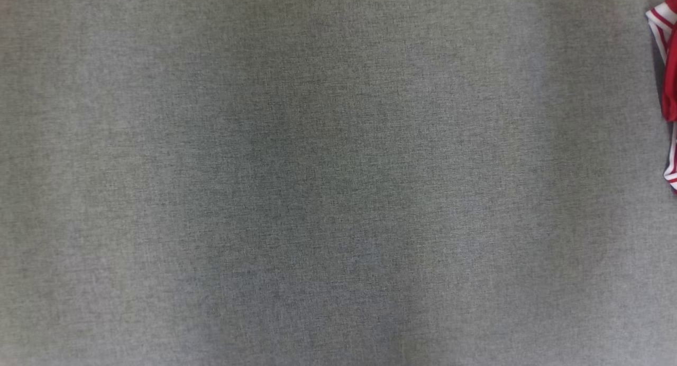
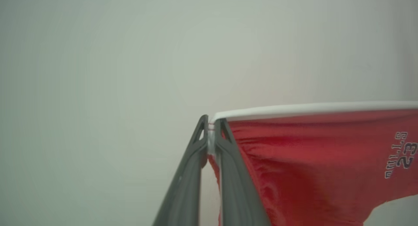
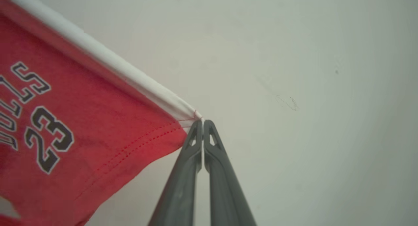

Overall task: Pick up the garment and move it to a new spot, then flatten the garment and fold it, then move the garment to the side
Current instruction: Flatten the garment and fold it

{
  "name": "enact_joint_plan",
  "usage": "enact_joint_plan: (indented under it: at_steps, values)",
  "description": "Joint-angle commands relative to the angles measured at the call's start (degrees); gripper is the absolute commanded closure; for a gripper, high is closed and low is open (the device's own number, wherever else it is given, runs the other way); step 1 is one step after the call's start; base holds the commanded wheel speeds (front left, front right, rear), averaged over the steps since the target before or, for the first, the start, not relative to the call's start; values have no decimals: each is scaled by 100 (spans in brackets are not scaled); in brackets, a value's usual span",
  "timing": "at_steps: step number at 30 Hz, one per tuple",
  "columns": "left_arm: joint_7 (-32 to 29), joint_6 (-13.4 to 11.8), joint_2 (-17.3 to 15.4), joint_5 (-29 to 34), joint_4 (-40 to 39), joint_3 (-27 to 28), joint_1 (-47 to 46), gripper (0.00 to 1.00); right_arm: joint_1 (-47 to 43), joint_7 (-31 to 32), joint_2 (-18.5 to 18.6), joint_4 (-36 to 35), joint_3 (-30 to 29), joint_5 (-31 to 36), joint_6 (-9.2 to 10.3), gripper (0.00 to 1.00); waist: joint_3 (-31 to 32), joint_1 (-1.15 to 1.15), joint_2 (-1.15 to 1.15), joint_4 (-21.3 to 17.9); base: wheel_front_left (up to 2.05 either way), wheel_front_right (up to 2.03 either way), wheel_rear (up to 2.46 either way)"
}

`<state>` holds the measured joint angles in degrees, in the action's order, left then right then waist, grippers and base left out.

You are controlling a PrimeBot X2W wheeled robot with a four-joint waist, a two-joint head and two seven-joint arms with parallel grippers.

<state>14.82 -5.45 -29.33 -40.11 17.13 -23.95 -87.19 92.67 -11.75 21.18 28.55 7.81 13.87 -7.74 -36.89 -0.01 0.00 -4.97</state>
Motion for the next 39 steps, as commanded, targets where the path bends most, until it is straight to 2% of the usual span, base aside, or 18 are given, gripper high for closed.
enact_joint_plan:
  at_steps: [1, 3, 6, 9, 12, 15, 19, 26, 34, 39]
  values:
    - [38, 33, -24, 260, -101, 108, 320, 100, -155, -57, -17, 154, -73, 149, 45, 100, -34, 1, 0, 9, 0, 0, 0]
    - [30, 187, 56, 514, -134, -20, 675, 100, -385, -84, -25, 305, 131, 249, 40, 100, -32, 1, 0, 36, 0, 0, 0]
    - [31, 412, -2, 1130, -25, -596, 1280, 100, -805, -27, 15, 626, 615, 100, 36, 100, 24, 1, 0, 69, 0, 0, 0]
    - [33, 468, 159, 1493, 97, -972, 1942, 100, -1317, 278, 106, 854, 826, -378, 36, 100, 182, 1, 0, 135, 0, 0, 0]
    - [33, 478, 372, 1643, 116, -1092, 2693, 100, -2104, 632, 122, 666, 986, -827, 35, 100, 471, 1, 0, 180, 0, 0, 0]
    - [33, 483, 554, 1763, 11, -1067, 3501, 100, -3001, 1124, 243, 175, 1242, -1313, 35, 100, 863, 1, 0, 188, 0, 0, 0]
    - [34, 527, 655, 2038, -88, -1053, 4480, 100, -4296, 1856, 504, -918, 1527, -1929, 35, 100, 1387, 1, 0, 154, 0, 0, 0]
    - [34, 559, 827, 2384, -206, -873, 5937, 100, -6212, 3280, 1152, -2736, 1950, -2735, 35, 100, 2160, 1, 0, 147, 0, 0, 0]
    - [34, 808, 952, 2550, -268, -701, 7235, 100, -7765, 4732, 1670, -4156, 1694, -3500, 35, 100, 2794, 1, 0, 149, 0, 0, 0]
    - [34, 869, 930, 2624, -414, -609, 7841, 100, -8457, 5320, 1812, -4727, 1393, -3774, 35, 100, 2988, 1, 0, 166, 0, 0, 0]
